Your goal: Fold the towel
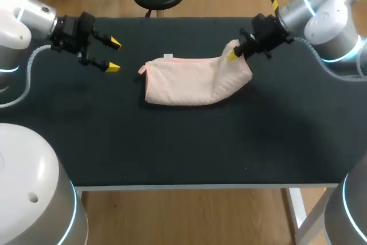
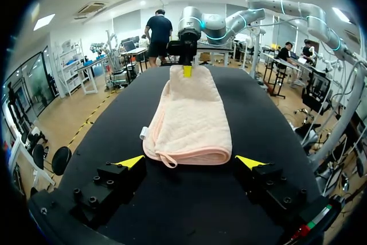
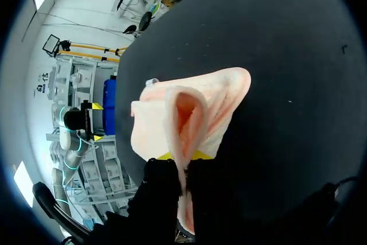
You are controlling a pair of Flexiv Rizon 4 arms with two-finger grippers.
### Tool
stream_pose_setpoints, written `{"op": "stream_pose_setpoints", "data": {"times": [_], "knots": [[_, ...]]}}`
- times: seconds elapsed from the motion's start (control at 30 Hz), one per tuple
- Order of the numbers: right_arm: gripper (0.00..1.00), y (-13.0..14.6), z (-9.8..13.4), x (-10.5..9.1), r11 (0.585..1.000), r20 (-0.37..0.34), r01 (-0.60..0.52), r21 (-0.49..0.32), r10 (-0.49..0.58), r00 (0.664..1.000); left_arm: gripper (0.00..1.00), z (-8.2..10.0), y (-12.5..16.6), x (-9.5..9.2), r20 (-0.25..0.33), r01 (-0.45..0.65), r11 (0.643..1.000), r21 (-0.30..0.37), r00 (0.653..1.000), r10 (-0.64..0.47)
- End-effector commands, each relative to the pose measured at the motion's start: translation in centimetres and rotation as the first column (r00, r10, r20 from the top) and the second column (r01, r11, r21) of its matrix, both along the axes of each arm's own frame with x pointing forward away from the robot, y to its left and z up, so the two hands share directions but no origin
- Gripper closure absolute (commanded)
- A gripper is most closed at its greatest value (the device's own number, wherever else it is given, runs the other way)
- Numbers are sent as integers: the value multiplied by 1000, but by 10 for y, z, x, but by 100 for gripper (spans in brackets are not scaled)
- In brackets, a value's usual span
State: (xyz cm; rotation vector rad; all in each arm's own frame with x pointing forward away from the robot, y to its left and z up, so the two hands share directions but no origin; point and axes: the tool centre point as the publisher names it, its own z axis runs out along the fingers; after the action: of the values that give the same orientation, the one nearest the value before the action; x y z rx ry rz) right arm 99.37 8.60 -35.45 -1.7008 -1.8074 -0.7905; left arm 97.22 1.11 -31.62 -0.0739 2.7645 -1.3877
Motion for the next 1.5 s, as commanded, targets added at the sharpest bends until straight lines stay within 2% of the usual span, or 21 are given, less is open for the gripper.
{"op": "stream_pose_setpoints", "data": {"times": [0.03,0.17,0.5,0.87,1.17,1.43,1.47,1.5], "knots": [[100,24,18,-10,1000,39,2,6,-2,999,0,0,0,-1,2,-1,1000,-1,1000,1],[100,51,29,-14,1000,73,-24,0,24,997,0,0,0,-1,2,-1,1000,-1,1000,1],[100,111,40,-24,996,106,-84,-27,87,991,0,0,0,-1,2,-1,1000,-1,1000,1],[100,173,37,-34,987,125,-153,-49,158,980,0,0,0,-1,2,-1,1000,-1,1000,1],[100,192,21,-38,987,96,-149,-52,153,984,0,0,0,-1,2,-1,1000,-1,1000,1],[100,205,18,-45,988,87,-154,-32,157,984,0,0,0,-1,2,-1,1000,-1,1000,1],[97,207,17,-46,987,87,-156,-30,158,984,0,0,0,-1,2,-1,1000,-1,1000,1],[87,209,17,-47,987,88,-156,-29,158,984,0,0,0,-1,2,-1,1000,-1,1000,1]]}}
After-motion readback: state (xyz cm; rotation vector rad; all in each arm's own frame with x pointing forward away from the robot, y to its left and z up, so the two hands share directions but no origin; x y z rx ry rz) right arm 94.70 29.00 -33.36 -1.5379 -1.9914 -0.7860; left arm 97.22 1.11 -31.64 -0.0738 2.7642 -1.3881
